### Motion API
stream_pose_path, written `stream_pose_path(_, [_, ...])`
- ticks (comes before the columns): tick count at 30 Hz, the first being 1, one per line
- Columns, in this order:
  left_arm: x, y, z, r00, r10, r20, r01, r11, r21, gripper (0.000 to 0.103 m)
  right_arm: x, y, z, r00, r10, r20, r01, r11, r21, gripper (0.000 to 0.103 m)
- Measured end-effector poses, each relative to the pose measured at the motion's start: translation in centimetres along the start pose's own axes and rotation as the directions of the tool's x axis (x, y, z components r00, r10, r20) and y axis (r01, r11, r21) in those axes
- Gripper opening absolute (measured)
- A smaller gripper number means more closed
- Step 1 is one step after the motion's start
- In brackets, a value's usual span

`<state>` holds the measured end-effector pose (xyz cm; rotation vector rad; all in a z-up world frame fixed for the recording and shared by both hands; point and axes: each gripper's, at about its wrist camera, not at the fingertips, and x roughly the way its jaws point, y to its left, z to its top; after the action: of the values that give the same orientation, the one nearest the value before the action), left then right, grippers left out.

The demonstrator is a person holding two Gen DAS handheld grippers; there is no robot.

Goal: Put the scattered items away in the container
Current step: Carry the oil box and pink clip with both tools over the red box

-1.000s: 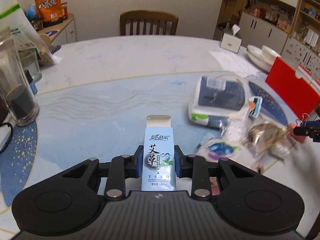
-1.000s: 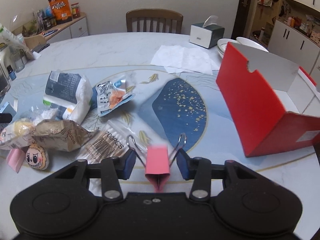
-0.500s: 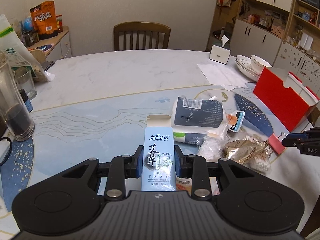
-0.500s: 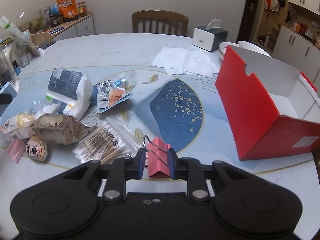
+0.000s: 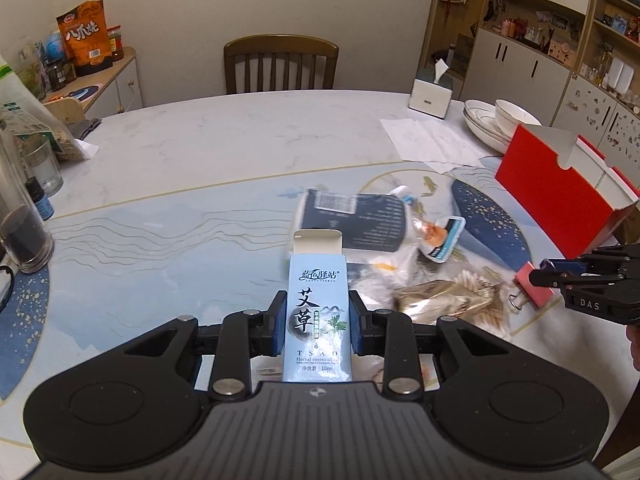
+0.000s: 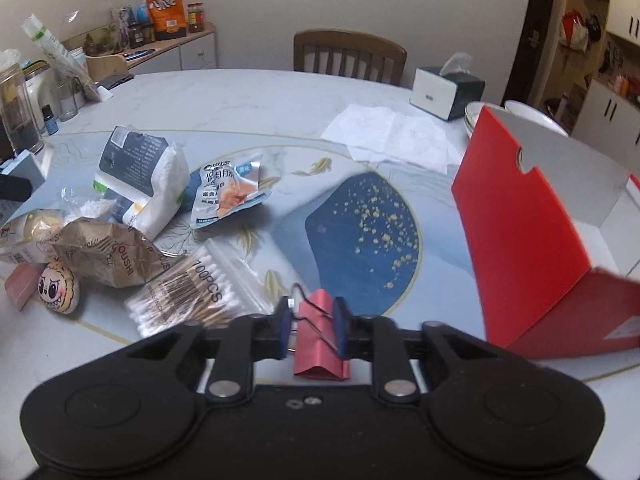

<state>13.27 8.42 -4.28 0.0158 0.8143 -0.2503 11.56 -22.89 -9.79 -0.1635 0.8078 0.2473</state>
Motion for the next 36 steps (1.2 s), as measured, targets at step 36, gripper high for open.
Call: stream_pose_path(36, [2.8,-20.7,8.8,0.978,-0.197,0.066,0.179,0.962,0.206,0.029,-8.3,-17.7,5.7,0.980,0.037,0.194,-0.070,0.984,0.161,0.000])
